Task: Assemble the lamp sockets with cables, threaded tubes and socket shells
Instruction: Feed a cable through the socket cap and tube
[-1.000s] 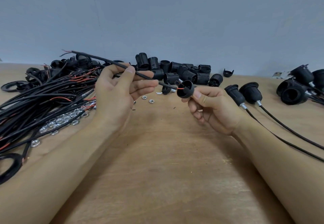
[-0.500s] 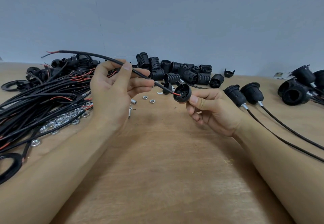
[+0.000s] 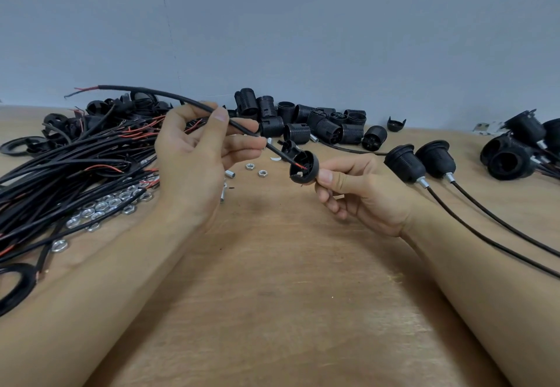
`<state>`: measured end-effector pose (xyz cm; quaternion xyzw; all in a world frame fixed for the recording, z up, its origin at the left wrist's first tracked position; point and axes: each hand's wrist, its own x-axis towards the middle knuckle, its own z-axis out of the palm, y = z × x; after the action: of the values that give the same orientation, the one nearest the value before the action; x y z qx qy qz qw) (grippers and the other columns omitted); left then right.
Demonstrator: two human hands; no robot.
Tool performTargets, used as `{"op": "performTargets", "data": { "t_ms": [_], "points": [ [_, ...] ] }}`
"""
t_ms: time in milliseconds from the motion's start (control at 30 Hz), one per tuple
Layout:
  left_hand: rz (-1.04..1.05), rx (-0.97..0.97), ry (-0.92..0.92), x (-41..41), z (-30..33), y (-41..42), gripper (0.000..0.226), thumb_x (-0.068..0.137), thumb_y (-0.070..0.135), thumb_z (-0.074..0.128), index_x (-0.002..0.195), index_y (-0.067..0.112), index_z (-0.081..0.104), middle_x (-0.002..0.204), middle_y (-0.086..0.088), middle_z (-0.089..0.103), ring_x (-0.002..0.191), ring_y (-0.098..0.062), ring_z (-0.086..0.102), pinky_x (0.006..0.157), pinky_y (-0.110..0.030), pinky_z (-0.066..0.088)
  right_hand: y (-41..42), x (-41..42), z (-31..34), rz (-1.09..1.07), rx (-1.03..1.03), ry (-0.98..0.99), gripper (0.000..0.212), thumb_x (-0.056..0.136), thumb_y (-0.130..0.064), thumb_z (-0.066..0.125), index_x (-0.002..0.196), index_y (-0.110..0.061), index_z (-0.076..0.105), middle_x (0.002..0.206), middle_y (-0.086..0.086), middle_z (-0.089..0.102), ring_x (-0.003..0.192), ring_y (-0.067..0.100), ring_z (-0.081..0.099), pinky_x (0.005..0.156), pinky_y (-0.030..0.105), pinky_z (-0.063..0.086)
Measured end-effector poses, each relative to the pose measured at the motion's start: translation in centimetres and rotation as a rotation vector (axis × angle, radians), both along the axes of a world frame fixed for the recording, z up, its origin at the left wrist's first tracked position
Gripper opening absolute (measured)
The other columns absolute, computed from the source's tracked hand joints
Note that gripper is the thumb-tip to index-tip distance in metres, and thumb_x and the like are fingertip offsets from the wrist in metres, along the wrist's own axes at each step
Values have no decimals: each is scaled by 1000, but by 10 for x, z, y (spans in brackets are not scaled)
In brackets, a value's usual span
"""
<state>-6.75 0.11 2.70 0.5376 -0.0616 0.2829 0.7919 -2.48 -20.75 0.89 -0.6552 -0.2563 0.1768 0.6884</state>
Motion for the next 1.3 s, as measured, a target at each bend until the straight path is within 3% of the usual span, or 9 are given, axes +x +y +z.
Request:
{"op": "performTargets", "data": {
  "t_ms": [233,400,567,767,1067,1300],
  "points": [
    [-32,126,28,-2,-1,-2,5,104,10,47,104,6,44,77,-10,75,64,-24,73,59,-27,56,3,1,-1,-125,-94,-18,15,73,-25,71,84,-20,80,65,2,63,51,12,49,42,22,38],
    [-90,-50,124,-2,2,0,10,104,10,47,95,6,48,78,-12,75,67,-21,73,60,-24,56,6,1,0,-272,-17,-82,23,72,-25,72,90,-12,77,76,5,70,53,15,53,42,22,40],
    [-147,-90,174,-1,3,2,16,103,10,47,89,7,52,75,-10,75,63,-17,71,58,-23,55,5,0,2,-256,-30,-71,33,76,-22,69,105,-7,74,87,8,75,57,14,60,44,21,45],
    [-150,-96,163,-2,5,2,14,103,10,49,90,7,52,76,-10,75,63,-17,71,58,-22,55,5,0,0,-233,-36,-40,25,84,-15,65,107,-8,74,99,16,74,60,14,62,45,22,45],
    [-218,-224,163,-4,7,2,11,102,8,48,91,6,52,85,-14,76,74,-20,73,64,-23,56,3,0,5,-132,118,85,22,81,-20,62,96,-11,74,88,9,73,57,13,61,44,20,43],
    [-209,-244,160,-5,10,3,12,102,7,48,90,8,51,84,-12,76,72,-17,73,63,-22,56,2,1,5,-124,106,100,24,80,-20,62,99,-9,73,87,8,72,57,13,59,44,19,42]
  ]
}}
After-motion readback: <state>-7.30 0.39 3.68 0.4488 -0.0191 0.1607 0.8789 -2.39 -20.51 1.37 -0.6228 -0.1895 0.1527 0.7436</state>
